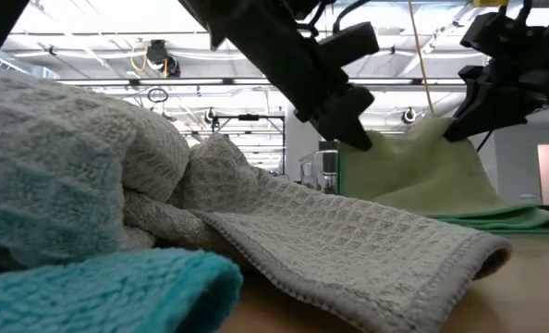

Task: Fold microfiber towels
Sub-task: Fold the bottom light green microfiber towel

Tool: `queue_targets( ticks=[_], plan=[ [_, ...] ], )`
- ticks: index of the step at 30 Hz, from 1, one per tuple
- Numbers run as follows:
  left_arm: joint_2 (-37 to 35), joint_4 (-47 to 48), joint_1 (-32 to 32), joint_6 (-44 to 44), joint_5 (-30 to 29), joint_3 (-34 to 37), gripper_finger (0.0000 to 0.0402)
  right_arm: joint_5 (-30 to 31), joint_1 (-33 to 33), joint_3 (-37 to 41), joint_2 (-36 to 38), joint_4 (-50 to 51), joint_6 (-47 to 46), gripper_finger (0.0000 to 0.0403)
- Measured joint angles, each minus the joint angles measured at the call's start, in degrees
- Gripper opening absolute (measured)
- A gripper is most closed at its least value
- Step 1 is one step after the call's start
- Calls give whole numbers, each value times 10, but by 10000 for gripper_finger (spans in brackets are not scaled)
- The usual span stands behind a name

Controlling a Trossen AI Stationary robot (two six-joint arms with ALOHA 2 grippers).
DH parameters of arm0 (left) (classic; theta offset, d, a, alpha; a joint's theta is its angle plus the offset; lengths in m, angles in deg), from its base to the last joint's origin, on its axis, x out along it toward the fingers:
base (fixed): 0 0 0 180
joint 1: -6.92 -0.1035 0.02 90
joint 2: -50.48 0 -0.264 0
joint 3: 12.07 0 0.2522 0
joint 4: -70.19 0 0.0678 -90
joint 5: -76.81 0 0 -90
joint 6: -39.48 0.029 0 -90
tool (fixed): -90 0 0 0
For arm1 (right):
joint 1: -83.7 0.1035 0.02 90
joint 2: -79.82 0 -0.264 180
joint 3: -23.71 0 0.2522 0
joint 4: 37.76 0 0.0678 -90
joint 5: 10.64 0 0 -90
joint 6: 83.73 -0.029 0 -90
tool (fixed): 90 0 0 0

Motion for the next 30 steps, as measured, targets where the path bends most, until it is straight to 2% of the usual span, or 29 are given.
queue_targets(
  ticks=[6, 9, 13, 17, 21, 24, 30],
  plan=[
    [0, -2, 44, -9, 17, 0, 7, -5, 37, 0, 0, -3, -20, 7],
    [0, -1, 68, -12, 23, 0, 5, -44, 61, 0, -1, -11, -40, 8],
    [0, 1, 90, -27, 31, 0, 11, -54, 94, 13, -20, -65, -79, 9],
    [3, 0, 99, -33, 47, 0, 10, -59, 116, 46, -61, -144, -75, 10],
    [7, 11, 99, -41, 70, 1, 5, -48, 130, 47, -100, -168, -72, 10],
    [7, 13, 95, -44, 46, 1, 9, -43, 130, 35, -102, -160, -48, 10],
    [-1, -2, 69, 13, 6, 0, 5, 7, 107, 22, -71, -118, 34, 10]
  ],
)
